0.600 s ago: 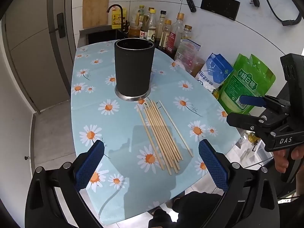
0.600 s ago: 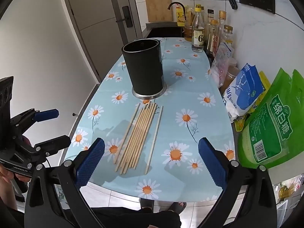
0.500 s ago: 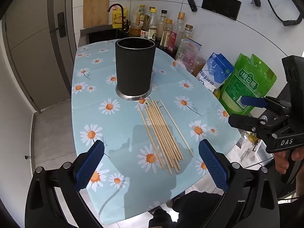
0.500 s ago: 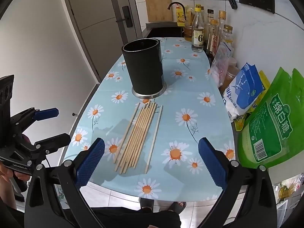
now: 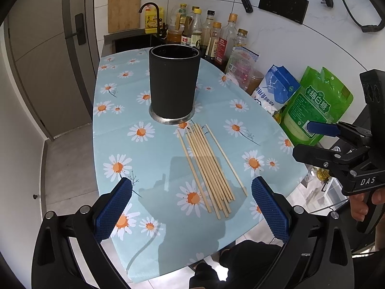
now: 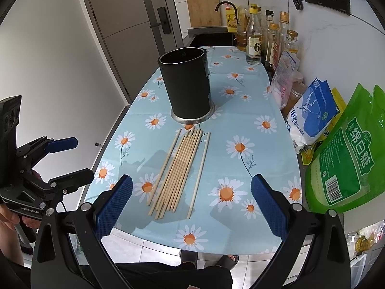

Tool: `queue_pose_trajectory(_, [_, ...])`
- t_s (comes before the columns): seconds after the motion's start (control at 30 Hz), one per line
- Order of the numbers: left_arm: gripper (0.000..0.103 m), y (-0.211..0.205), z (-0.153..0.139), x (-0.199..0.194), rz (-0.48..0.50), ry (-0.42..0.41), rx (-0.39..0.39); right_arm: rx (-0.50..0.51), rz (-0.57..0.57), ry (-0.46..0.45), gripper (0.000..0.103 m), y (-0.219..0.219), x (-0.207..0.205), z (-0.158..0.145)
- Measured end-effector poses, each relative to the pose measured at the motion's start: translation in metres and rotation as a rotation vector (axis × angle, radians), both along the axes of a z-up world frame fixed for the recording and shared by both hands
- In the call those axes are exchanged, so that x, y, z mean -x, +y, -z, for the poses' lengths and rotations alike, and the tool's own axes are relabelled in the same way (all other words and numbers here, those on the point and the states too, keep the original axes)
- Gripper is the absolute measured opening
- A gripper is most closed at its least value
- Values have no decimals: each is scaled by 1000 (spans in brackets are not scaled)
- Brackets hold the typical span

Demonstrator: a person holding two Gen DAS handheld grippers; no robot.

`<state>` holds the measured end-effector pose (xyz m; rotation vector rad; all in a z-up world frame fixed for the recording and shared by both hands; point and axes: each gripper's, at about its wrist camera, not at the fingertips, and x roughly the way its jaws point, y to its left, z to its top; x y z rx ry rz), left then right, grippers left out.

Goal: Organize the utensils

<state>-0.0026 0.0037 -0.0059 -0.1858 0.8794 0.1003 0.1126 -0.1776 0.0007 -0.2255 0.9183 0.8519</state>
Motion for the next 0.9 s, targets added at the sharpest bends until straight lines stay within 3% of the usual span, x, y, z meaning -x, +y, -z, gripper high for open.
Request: queue_pose_trajectory(0.9, [97, -1, -1, 0, 1, -1, -13, -14, -18, 11, 98, 0, 1, 1])
